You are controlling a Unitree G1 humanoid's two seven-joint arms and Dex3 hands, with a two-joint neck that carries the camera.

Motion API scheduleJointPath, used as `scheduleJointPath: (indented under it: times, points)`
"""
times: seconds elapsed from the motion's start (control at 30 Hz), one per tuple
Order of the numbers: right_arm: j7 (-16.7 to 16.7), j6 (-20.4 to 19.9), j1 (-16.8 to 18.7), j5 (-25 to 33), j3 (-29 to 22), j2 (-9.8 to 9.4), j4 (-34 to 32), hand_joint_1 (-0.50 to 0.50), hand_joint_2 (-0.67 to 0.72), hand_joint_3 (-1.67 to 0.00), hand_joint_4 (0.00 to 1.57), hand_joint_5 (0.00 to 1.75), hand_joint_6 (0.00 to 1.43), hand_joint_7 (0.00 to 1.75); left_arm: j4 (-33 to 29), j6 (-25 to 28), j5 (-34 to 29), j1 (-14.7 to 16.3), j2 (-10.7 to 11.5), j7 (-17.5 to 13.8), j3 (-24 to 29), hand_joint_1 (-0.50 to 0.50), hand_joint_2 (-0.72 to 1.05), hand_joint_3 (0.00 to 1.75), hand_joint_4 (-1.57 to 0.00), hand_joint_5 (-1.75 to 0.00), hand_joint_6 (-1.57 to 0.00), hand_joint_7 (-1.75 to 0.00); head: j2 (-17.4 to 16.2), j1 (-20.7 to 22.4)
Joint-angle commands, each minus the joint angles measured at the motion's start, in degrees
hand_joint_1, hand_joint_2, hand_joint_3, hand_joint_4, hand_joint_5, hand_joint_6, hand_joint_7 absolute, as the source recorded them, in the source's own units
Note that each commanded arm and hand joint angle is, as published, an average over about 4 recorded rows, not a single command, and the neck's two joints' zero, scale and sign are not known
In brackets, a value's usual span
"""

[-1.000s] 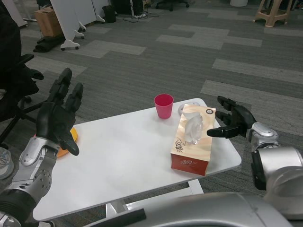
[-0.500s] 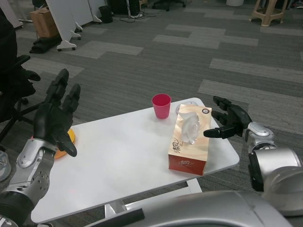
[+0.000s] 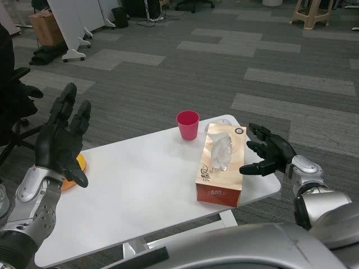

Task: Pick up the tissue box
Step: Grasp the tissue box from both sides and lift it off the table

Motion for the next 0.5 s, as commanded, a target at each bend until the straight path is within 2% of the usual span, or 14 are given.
scheduleJointPath:
  times: [0.03, 0.2, 0.27, 0.33, 0.5]
  points:
    - [0.08, 0.07, 1.29, 0.06, -0.83, 0.86, -2.22, 0.25, 0.06, -0.56, 0.00, 0.29, 0.00, 0.02, 0.53, -0.35, -0.02, 0.22, 0.23, -0.03, 0.08, 0.50, -0.64, 0.07, 0.00, 0.00, 0.00, 0.00, -0.15, -0.18]
    - [0.19, 0.07, 3.42, 0.13, -1.58, 1.58, -4.52, 0.25, 0.09, -0.56, 0.00, 0.36, 0.00, 0.02, 0.44, -0.35, -0.02, 0.22, 0.23, -0.03, 0.05, 0.50, -0.64, 0.07, 0.00, 0.00, 0.00, 0.00, -0.21, -0.42]
    - [0.28, 0.07, 3.95, 0.13, -2.33, 1.85, -4.79, 0.25, 0.09, -0.56, 0.00, 0.32, 0.00, 0.05, 0.40, -0.35, -0.02, 0.22, 0.28, -0.03, 0.05, 0.50, -0.64, 0.09, 0.00, 0.00, 0.00, 0.00, -0.25, -0.69]
    - [0.32, 0.07, 4.52, 0.13, -2.94, 2.02, -5.09, 0.25, 0.09, -0.56, 0.00, 0.32, 0.00, 0.03, 0.40, -0.35, -0.02, 0.22, 0.36, -0.03, -0.12, 0.50, -0.64, 0.04, 0.00, 0.00, 0.00, 0.00, -0.27, -0.89]
    - [0.41, 0.12, 5.29, 0.13, -3.47, 2.15, -5.58, 0.25, 0.09, -0.56, 0.00, 0.34, 0.00, 0.00, 0.33, -0.31, -0.02, 0.22, 0.58, -0.03, -0.52, 0.50, -0.64, 0.09, 0.00, 0.00, 0.00, 0.00, -0.33, -0.75]
